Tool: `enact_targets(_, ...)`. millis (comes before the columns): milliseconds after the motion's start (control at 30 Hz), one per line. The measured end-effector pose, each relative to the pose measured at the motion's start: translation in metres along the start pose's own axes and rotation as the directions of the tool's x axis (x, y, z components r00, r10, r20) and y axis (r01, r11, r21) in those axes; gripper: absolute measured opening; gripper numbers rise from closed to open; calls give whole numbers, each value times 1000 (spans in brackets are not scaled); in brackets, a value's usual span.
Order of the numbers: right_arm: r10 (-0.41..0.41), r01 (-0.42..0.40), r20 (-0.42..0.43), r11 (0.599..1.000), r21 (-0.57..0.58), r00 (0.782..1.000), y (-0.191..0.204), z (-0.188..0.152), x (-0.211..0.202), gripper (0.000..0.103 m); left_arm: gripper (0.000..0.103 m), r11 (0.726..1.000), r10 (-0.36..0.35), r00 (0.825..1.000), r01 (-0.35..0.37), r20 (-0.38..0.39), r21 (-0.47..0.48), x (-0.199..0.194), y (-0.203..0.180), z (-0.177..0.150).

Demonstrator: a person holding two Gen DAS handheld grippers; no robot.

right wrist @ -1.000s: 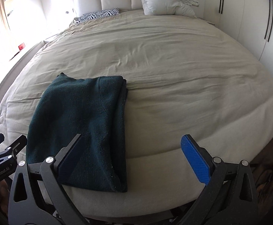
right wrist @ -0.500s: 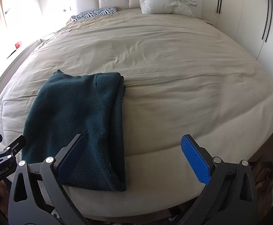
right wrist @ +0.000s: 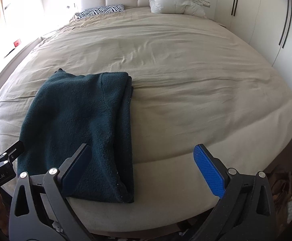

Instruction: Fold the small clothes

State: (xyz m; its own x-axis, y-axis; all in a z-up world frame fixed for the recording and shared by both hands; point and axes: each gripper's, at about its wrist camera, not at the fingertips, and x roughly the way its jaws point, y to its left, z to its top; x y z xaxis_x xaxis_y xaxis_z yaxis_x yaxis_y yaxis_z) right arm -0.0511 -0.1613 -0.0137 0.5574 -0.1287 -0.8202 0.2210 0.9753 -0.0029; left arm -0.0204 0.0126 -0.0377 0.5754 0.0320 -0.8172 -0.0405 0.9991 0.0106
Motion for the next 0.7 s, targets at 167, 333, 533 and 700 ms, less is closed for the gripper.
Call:
enact_targets(167,-1,1,-6,1000,1,1000,-1,-1,2,103,103,1000,1,1000,-1,-7,1,2,1,-1)
enact_targets(333,-5,5,-8,1000,-1,1000,0,-1,3,103,103,1000,5,1000,-5,-14,-1,5,2,-1)
enact_targets(533,-9,9,-13,1000,-4,1000,1,-2,5,103,103,1000,7,1000,-7,-24,-2,7,2,-3)
enact_targets(700,-11,11,-15,1000,-6,1000,1,-3,6,103,103,1000,8,1000,-8,-26,-1,8,2,-3)
